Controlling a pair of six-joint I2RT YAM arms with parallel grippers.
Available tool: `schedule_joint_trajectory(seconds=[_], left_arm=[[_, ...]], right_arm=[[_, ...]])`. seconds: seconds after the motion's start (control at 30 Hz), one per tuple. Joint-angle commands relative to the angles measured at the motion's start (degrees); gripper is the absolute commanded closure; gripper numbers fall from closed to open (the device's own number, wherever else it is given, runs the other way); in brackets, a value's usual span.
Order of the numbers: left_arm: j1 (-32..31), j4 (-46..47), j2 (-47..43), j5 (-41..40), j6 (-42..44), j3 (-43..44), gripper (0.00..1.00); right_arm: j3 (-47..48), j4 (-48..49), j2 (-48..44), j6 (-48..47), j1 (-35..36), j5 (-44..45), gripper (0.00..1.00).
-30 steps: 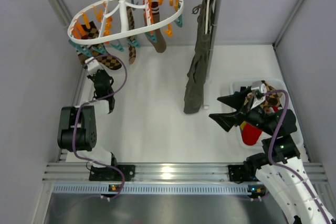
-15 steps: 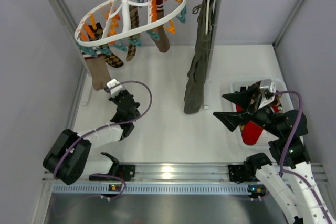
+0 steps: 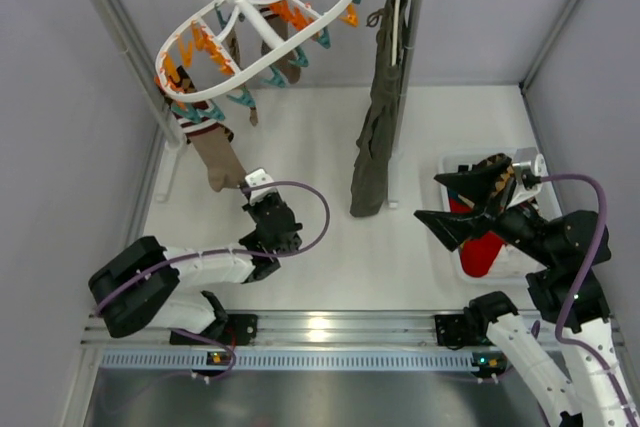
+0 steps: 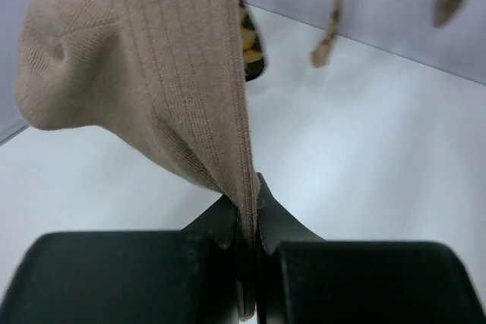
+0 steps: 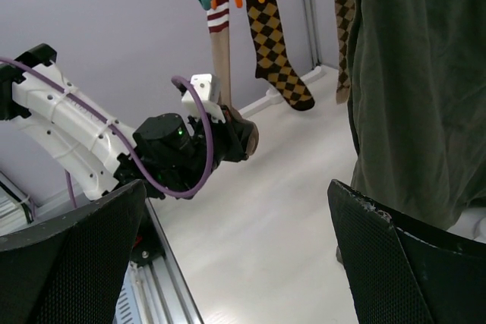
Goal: Remove the socks clipped to the hanger
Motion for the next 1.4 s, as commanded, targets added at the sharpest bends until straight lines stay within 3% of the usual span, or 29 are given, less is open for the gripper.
schedule_joint_trajectory(seconds=[0.0, 0.27, 0.5, 0.67, 0.83, 1.1, 1.23, 1.37], left_arm=[[-1.9, 2.9, 1.7, -11.8, 2.4, 3.1, 1.00], [-5.2, 2.9, 4.3, -16.5, 5.4, 5.6, 1.00], [-5.3, 2.9, 4.9, -15.4, 8.8, 6.8, 1.00], [-2.6, 2.9, 4.6, -3.4, 13.9, 9.2, 1.00], [-0.5, 2.9, 7.5, 0.2, 21.4, 14.4, 1.00], [1.4, 2.7, 8.4, 12.5, 31.6, 20.4, 1.00], [-0.9, 2.7, 11.3, 11.6, 36.0, 22.4, 1.00], [-3.8, 2.8, 13.3, 10.7, 36.6, 22.4, 1.00]], right_arm=[[2.9, -1.6, 0.9, -0.4, 0.7, 0.2, 0.01], [5.7, -2.0, 3.2, 0.9, 0.8, -2.7, 0.01], [6.7, -1.7, 5.4, 1.1, 0.8, -4.1, 0.01], [6.9, -1.2, 6.0, 1.0, 0.8, -4.9, 0.01], [6.2, 0.9, 6.5, 1.3, 0.8, -5.7, 0.01], [7.0, 1.1, 11.2, 0.6, 1.2, -6.1, 0.01], [9.6, 0.4, 14.5, -0.9, 3.5, -4.1, 0.01], [14.8, -4.0, 18.7, -5.5, 12.9, 4.4, 0.00]])
